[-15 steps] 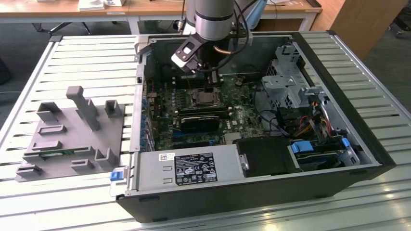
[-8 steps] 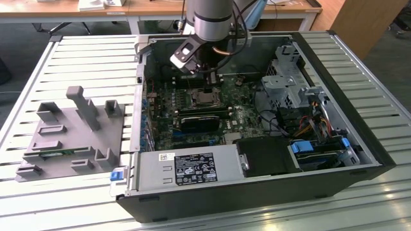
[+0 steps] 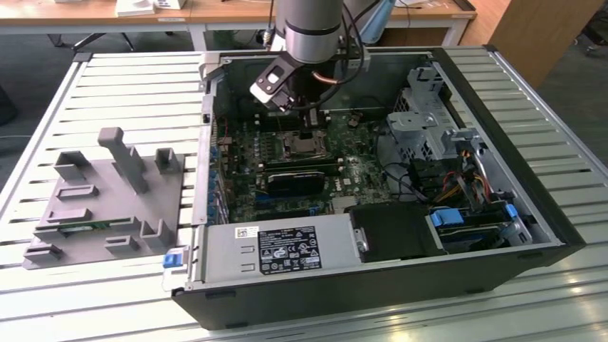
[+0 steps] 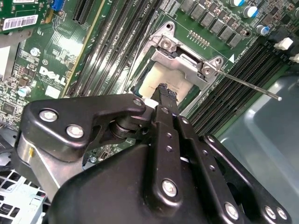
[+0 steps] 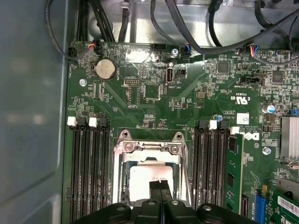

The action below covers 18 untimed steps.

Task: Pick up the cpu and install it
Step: 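Close the cpu cover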

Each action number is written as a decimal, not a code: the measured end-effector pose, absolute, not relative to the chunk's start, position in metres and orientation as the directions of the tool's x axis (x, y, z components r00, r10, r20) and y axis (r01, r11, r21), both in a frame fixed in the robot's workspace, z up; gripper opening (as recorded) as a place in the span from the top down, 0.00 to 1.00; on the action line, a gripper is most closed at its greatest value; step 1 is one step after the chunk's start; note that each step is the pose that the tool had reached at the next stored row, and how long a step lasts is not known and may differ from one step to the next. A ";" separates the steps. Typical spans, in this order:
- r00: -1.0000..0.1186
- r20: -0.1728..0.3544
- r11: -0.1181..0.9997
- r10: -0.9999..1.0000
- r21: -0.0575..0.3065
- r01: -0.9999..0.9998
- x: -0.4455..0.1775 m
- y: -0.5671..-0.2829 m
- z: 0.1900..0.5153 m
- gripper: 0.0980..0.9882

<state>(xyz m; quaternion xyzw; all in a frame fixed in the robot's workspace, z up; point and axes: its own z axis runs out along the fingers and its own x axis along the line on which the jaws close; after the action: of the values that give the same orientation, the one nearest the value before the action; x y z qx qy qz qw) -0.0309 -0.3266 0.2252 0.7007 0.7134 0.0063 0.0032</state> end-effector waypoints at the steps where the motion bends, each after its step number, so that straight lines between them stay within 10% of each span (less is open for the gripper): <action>1: -0.018 0.004 0.018 1.000 0.014 1.000 -0.031 -0.327 0.224 0.99; 18: -0.018 0.004 0.018 1.000 0.013 1.000 -0.031 -0.327 0.216 0.99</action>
<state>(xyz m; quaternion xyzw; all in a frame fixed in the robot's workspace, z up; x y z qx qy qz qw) -0.0310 -0.3267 0.2156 0.7008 0.7133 0.0061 0.0032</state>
